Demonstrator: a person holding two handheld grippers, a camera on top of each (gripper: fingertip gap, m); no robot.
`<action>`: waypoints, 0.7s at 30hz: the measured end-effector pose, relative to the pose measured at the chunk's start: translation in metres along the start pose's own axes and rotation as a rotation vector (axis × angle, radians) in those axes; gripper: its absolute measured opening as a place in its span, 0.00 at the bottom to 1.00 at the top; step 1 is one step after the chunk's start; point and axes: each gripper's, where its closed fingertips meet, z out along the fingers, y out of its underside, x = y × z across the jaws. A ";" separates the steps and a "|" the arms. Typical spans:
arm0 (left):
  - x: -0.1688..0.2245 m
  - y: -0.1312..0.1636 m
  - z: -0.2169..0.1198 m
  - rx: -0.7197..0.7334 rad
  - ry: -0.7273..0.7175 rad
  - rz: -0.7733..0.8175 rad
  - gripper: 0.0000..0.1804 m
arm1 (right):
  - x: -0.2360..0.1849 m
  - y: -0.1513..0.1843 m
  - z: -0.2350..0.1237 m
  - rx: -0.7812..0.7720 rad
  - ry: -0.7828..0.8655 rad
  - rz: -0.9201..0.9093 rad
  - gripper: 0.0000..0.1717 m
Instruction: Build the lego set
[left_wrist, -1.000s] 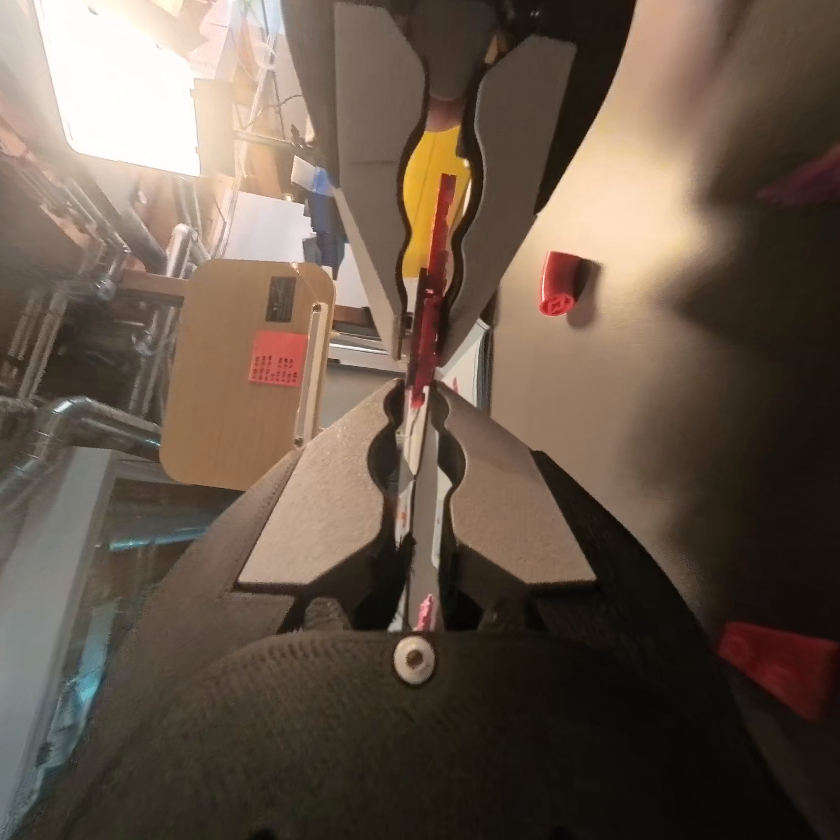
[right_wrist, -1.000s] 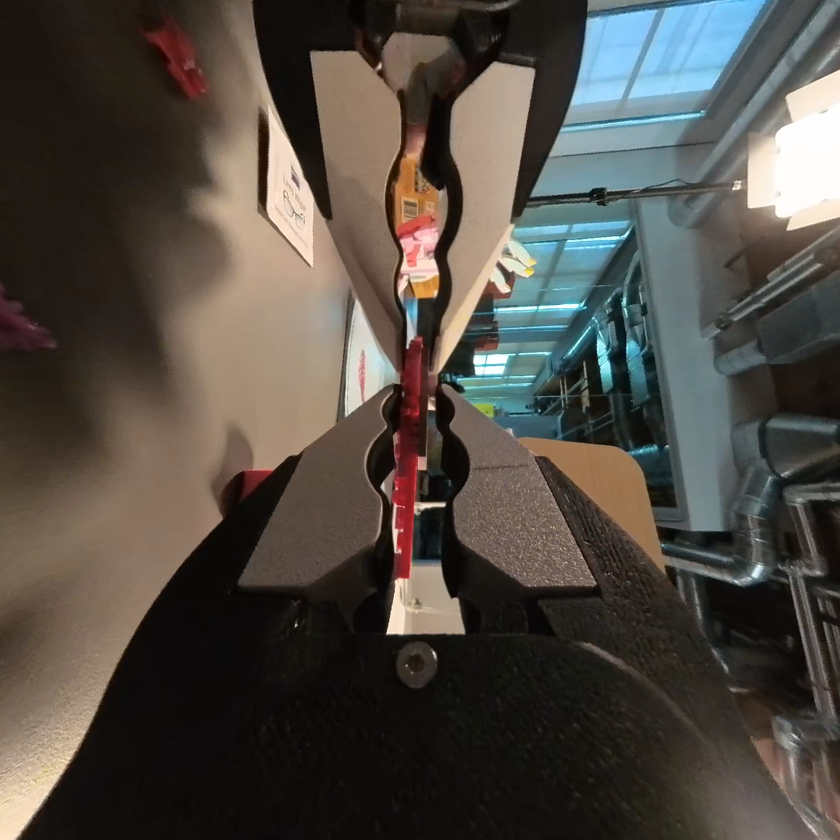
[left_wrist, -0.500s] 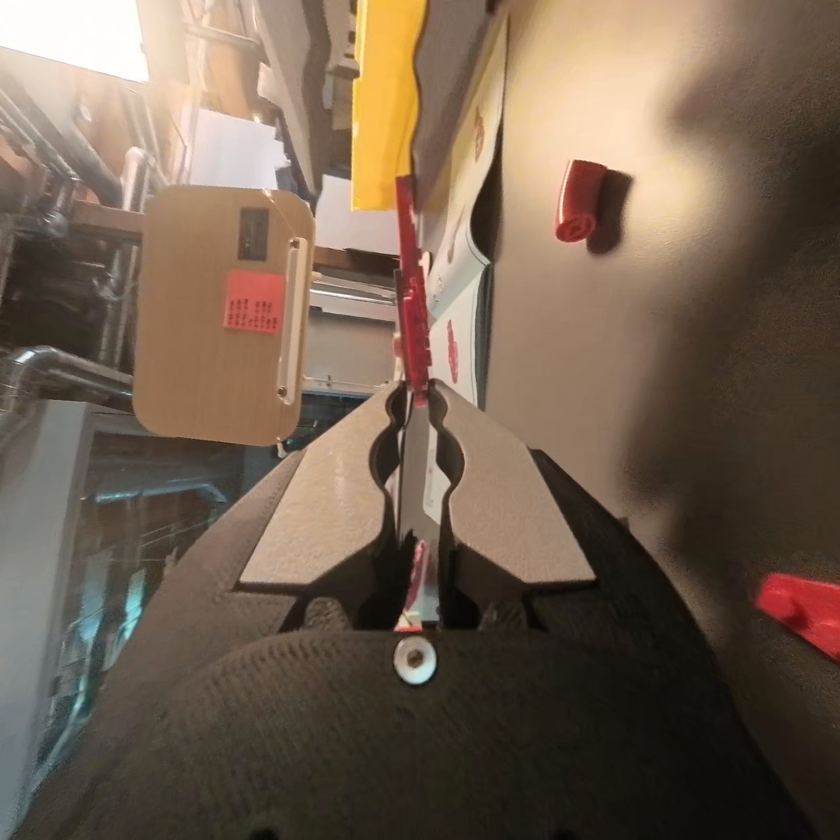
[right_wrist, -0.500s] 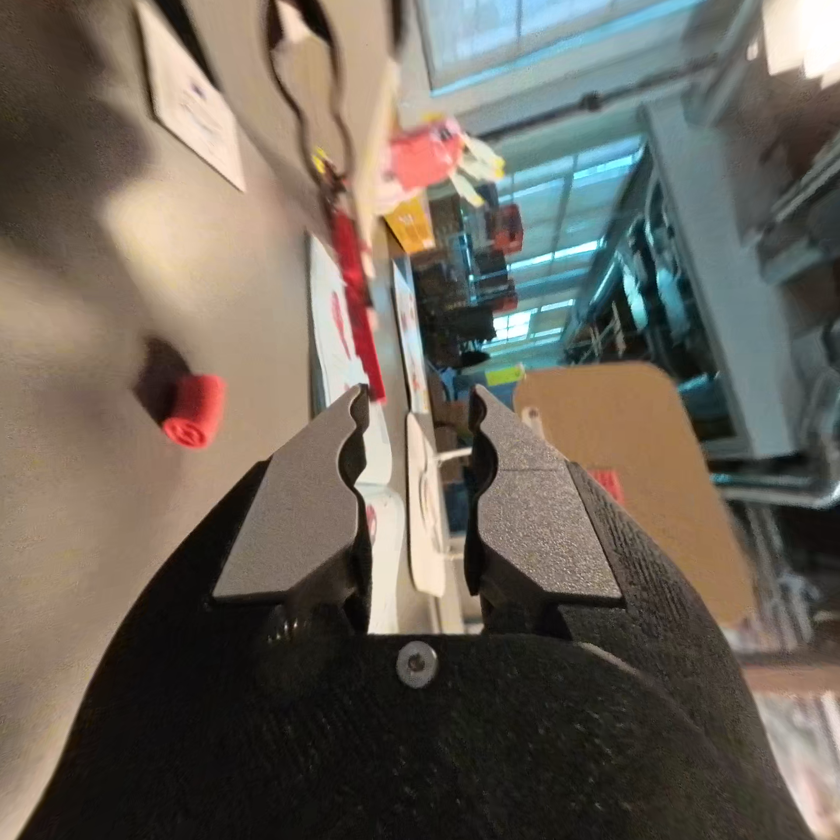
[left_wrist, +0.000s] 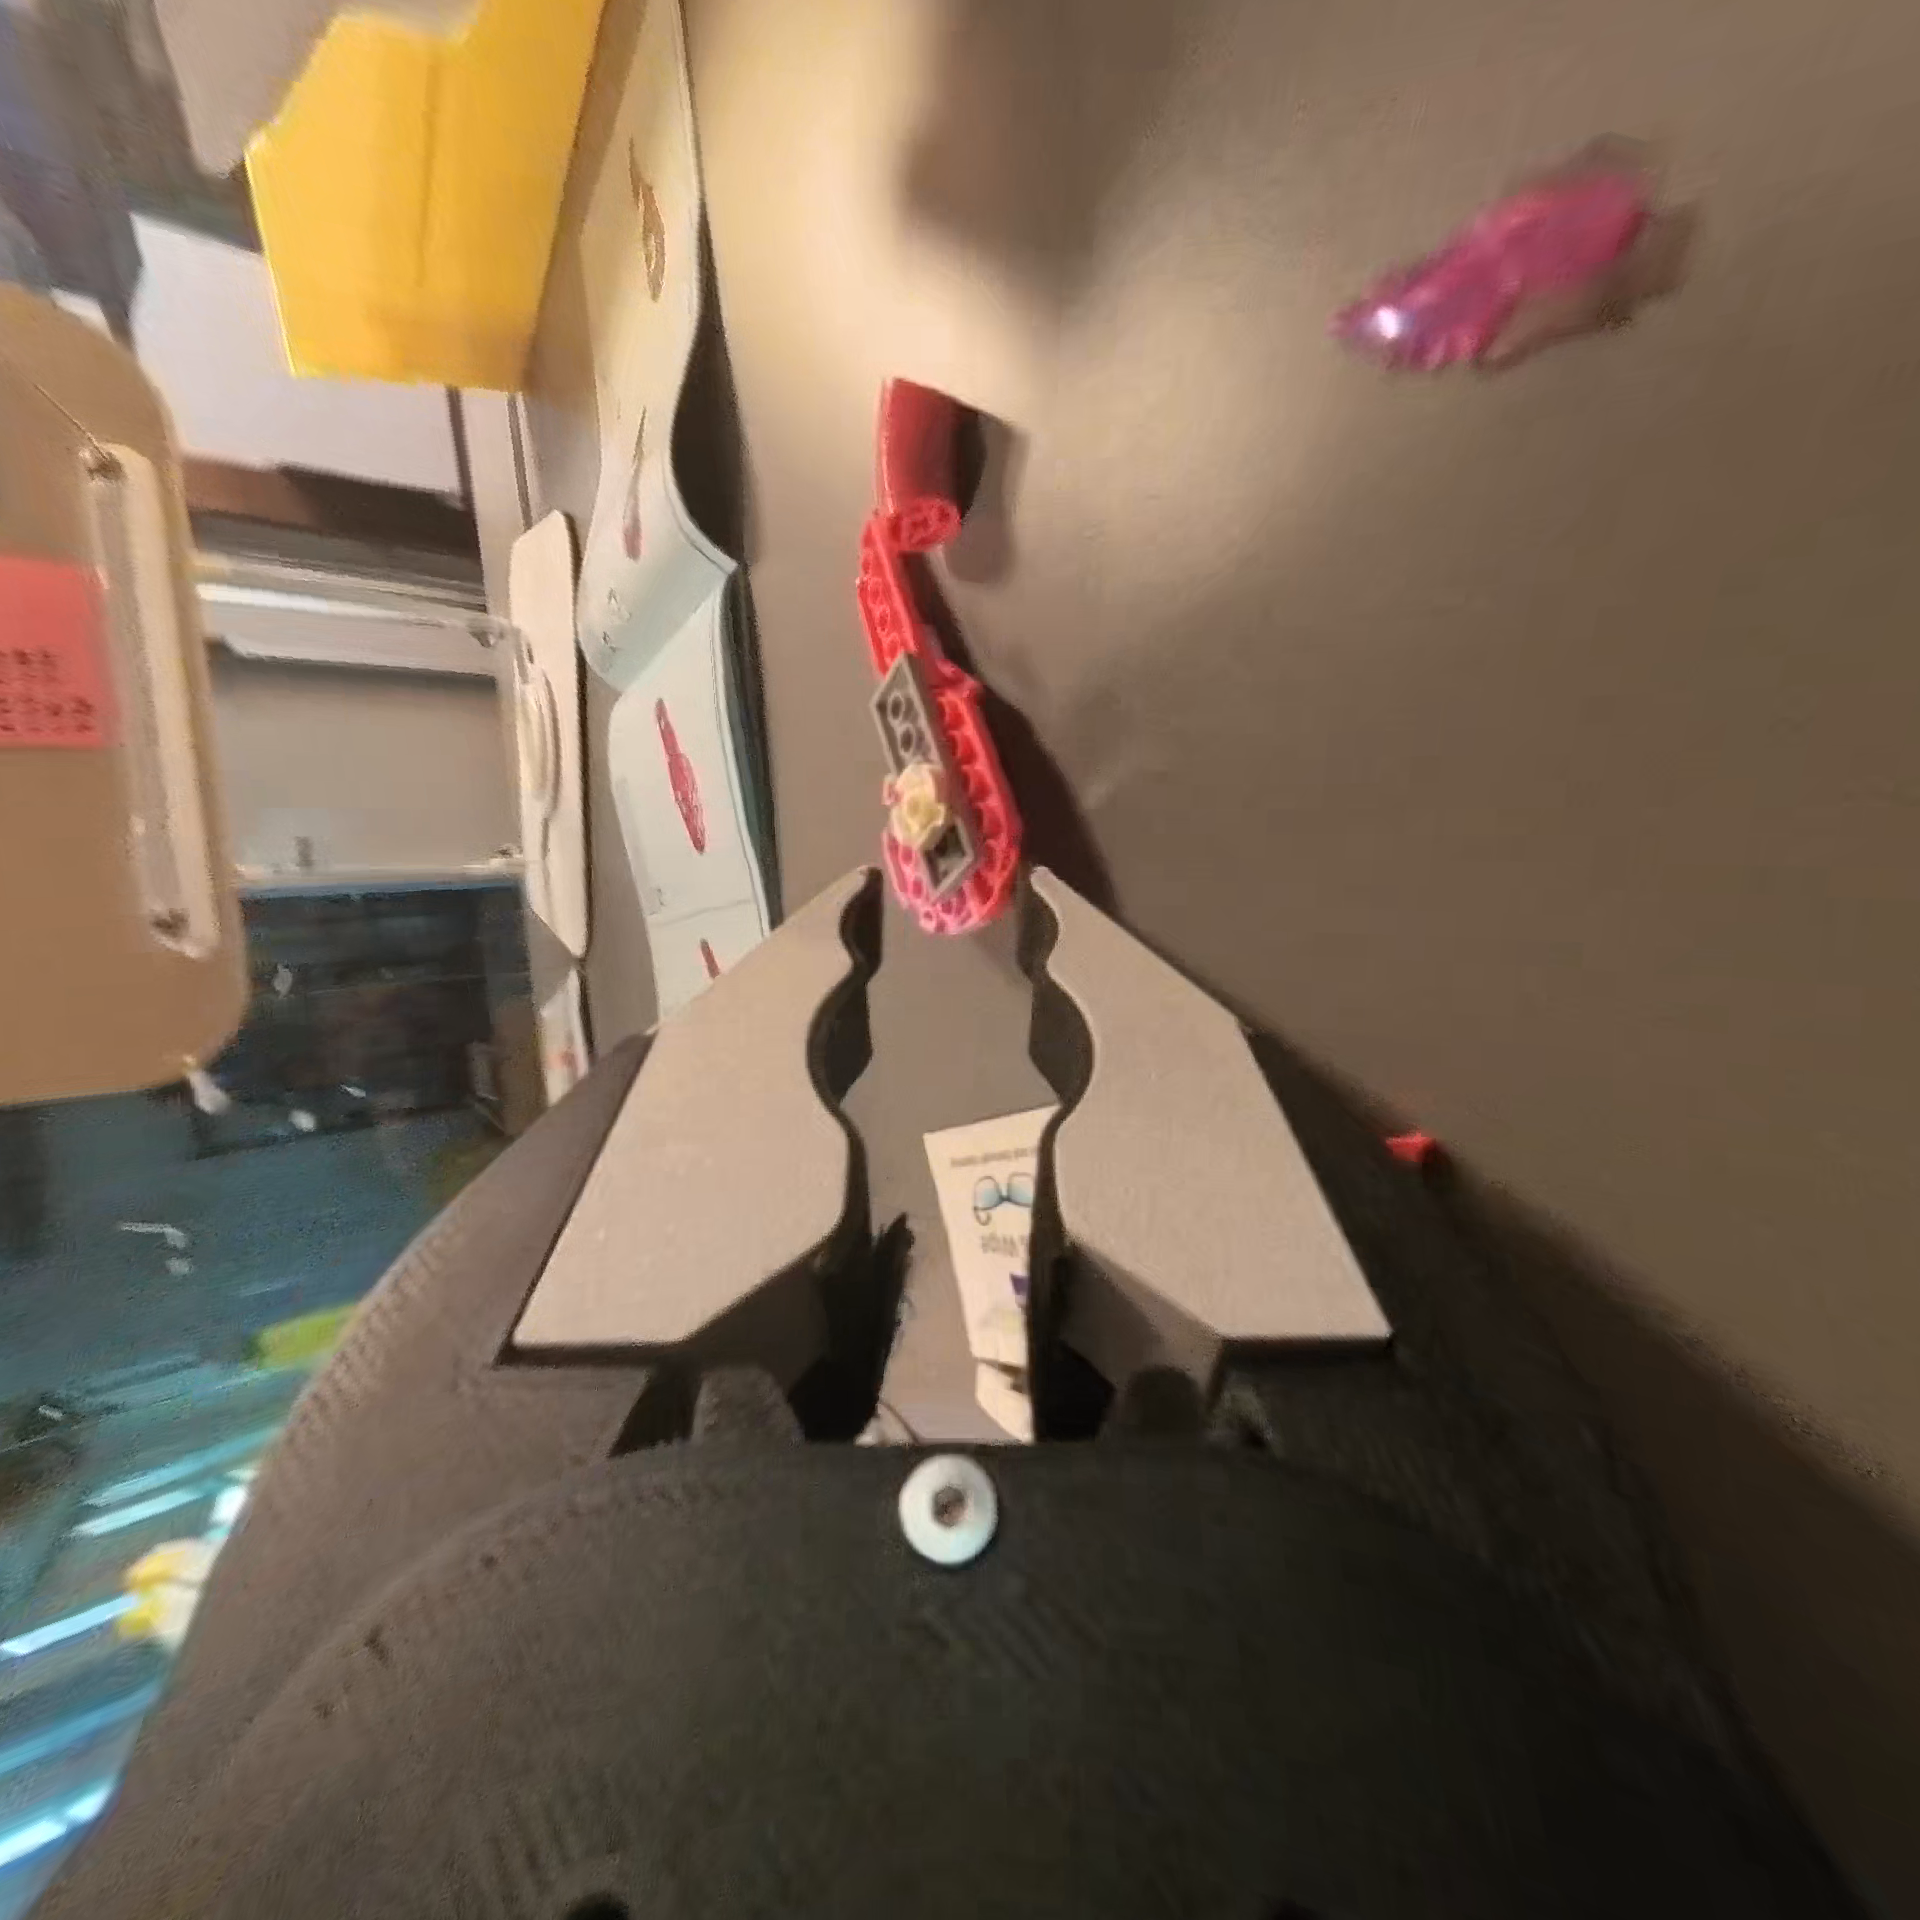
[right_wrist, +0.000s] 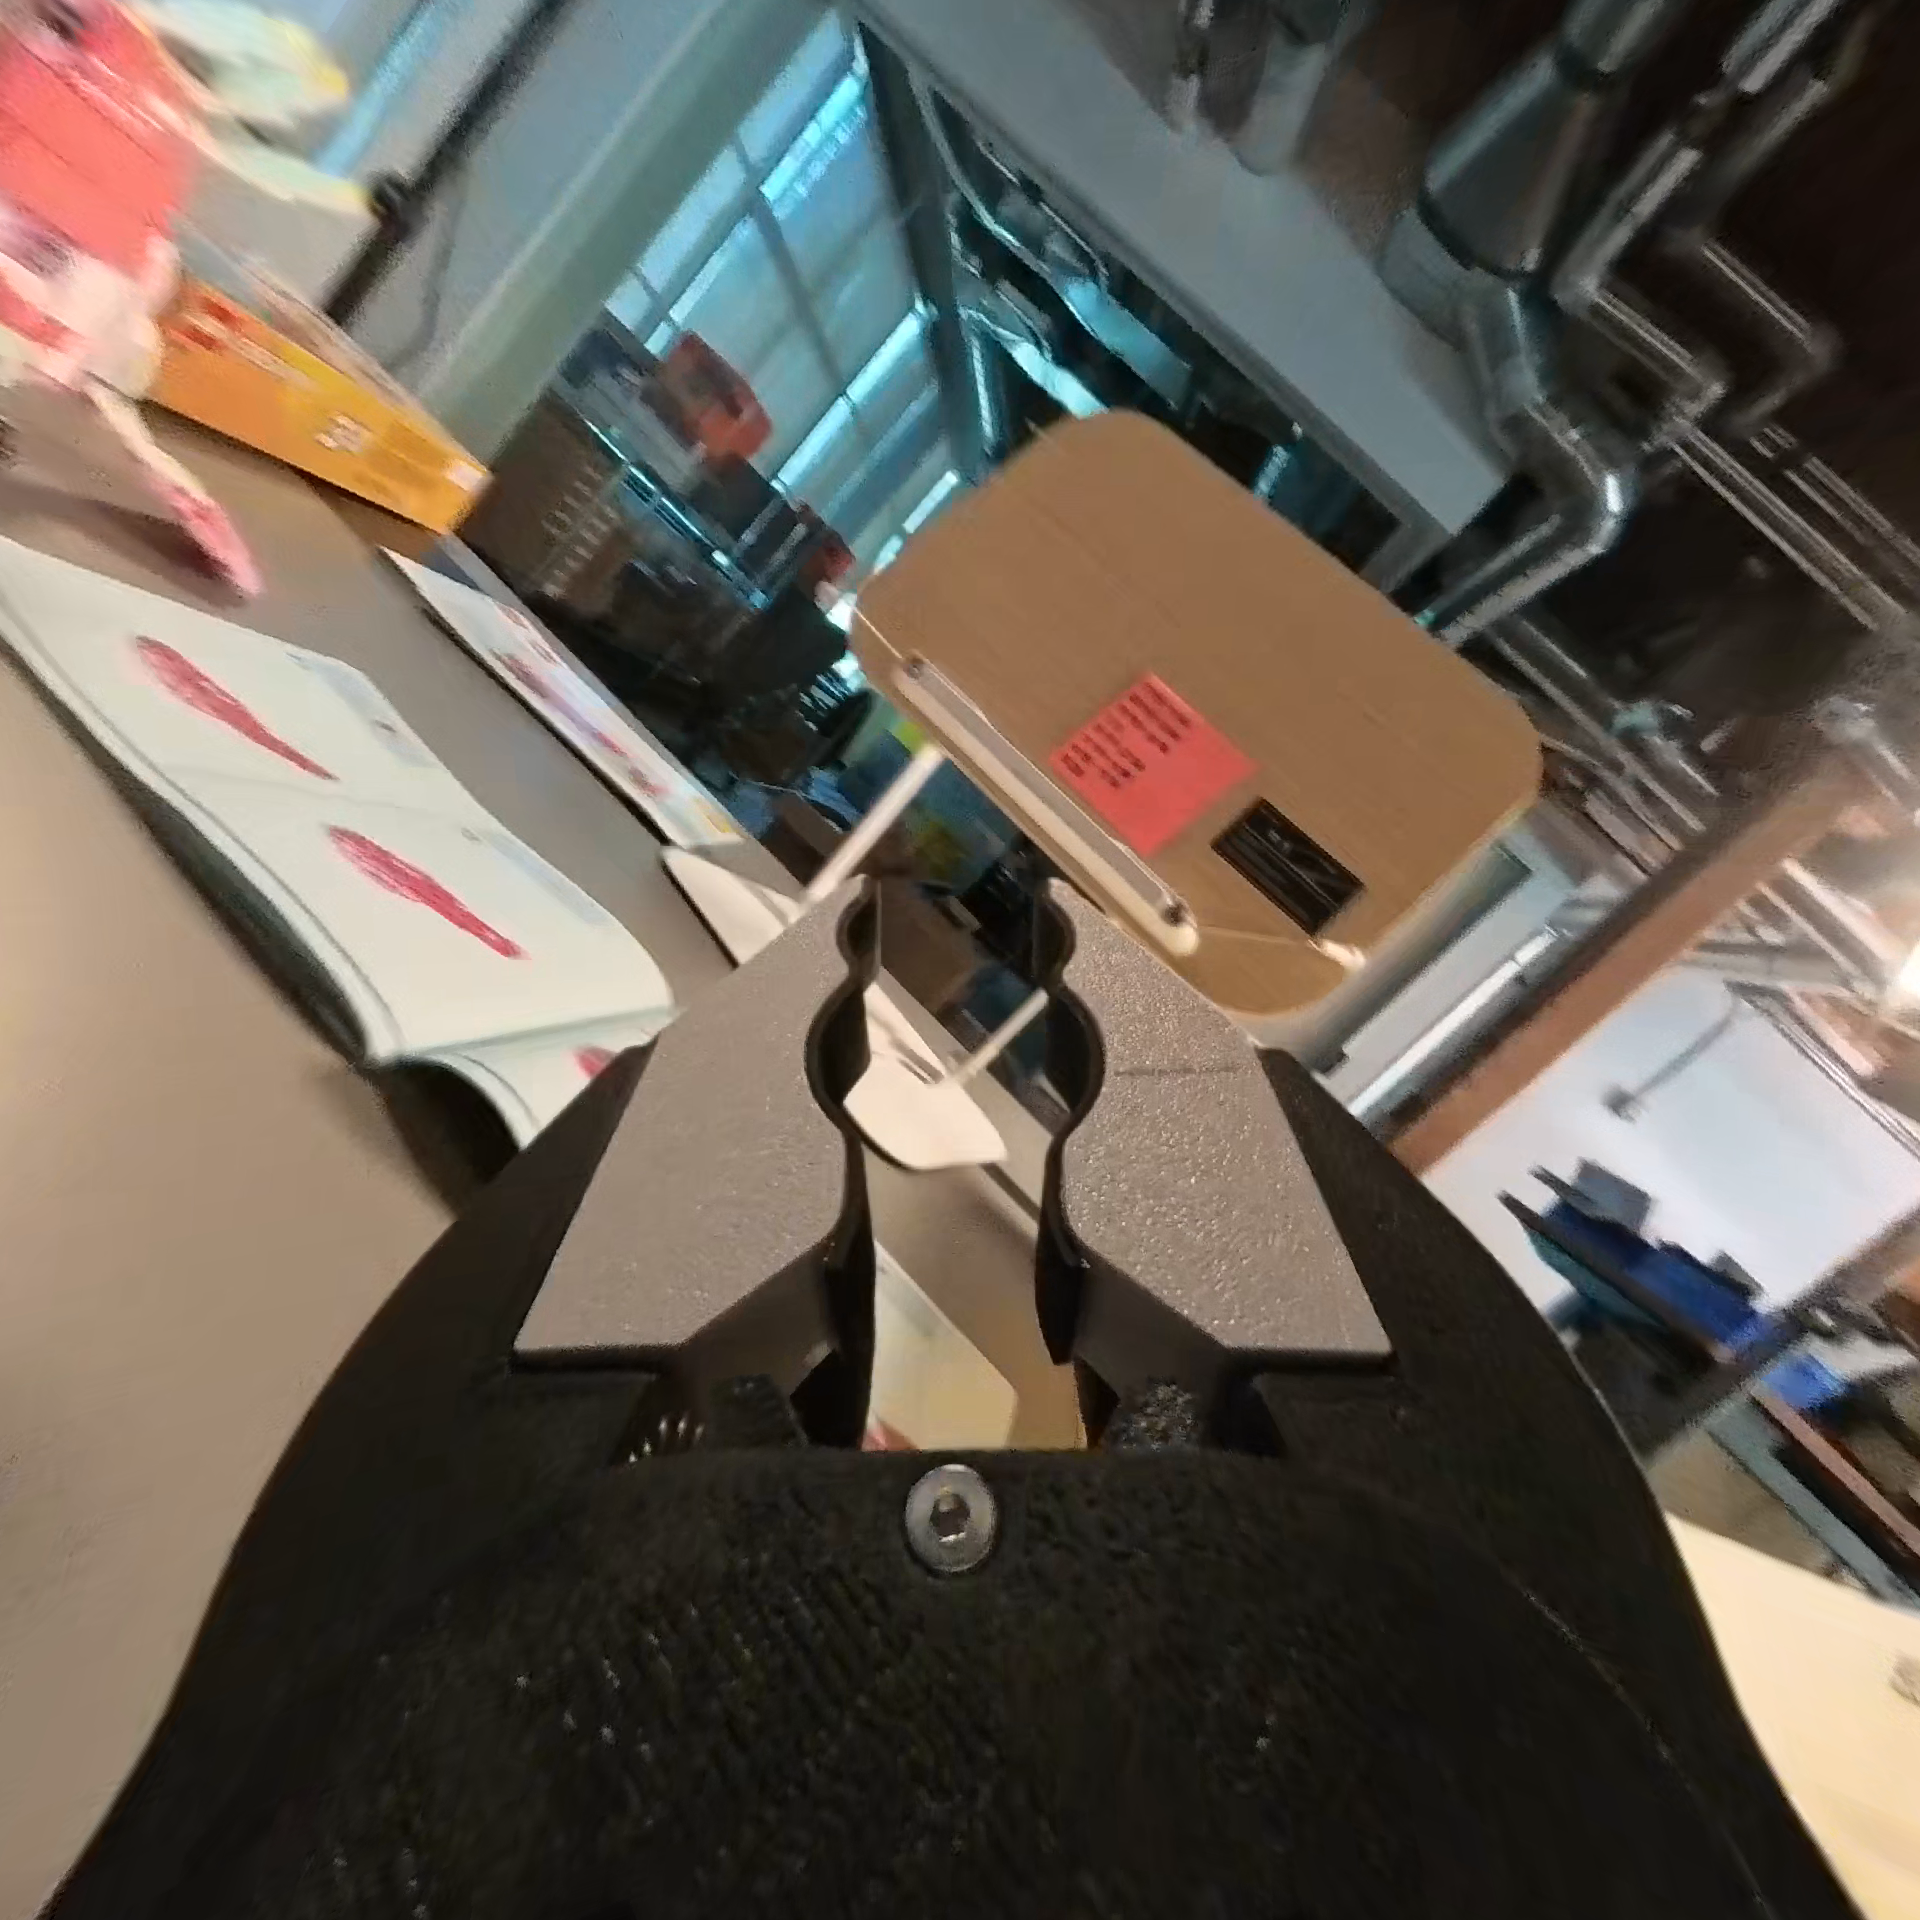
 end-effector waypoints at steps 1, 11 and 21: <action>-0.001 0.001 -0.002 -0.006 0.003 -0.057 0.16 | 0.010 0.008 -0.001 -0.021 0.035 0.026 0.15; -0.042 -0.024 -0.118 0.329 -0.238 -0.742 0.20 | 0.062 0.021 -0.019 0.000 0.235 0.285 0.13; -0.055 0.143 -0.305 0.337 -0.865 -1.541 0.09 | 0.047 0.006 -0.028 0.009 0.196 0.250 0.11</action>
